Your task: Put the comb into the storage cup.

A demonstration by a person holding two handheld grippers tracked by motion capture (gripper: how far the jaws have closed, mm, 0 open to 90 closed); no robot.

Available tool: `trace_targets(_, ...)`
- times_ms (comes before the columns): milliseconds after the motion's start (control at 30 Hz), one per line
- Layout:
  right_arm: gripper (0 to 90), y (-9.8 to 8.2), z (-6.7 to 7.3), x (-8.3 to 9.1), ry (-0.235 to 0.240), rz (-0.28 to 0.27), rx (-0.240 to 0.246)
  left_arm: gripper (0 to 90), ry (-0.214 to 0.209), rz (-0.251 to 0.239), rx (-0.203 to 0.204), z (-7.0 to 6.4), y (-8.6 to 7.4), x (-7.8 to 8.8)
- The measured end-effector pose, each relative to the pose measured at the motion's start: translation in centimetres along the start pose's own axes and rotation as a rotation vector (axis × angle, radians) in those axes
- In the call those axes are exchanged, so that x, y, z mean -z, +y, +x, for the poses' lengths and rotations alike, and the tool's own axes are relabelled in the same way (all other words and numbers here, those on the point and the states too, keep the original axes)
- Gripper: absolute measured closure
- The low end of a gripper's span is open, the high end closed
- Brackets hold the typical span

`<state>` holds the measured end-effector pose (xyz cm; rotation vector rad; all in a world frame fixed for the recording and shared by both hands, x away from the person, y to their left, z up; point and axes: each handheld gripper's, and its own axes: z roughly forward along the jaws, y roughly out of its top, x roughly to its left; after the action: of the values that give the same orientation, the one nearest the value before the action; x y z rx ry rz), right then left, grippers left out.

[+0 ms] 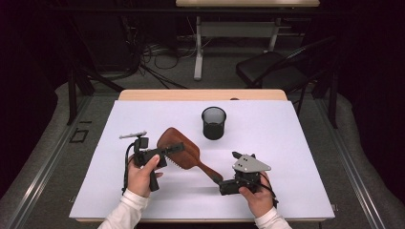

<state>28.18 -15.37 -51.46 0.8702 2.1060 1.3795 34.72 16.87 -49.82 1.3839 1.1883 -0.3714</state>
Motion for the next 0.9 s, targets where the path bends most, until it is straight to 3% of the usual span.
trace_targets(500, 0.0, -0.4, -1.5, 0.5, -0.043, 0.003, -0.073, 50.7, 0.017, -0.011, -0.014, 0.0, 0.1, 0.0)
trace_targets(900, 0.0, -0.3, -2.3, 0.9, -0.055, -0.005, -0.091, 50.5, 0.03, -0.02, -0.036, -0.6, 0.9, 0.3)
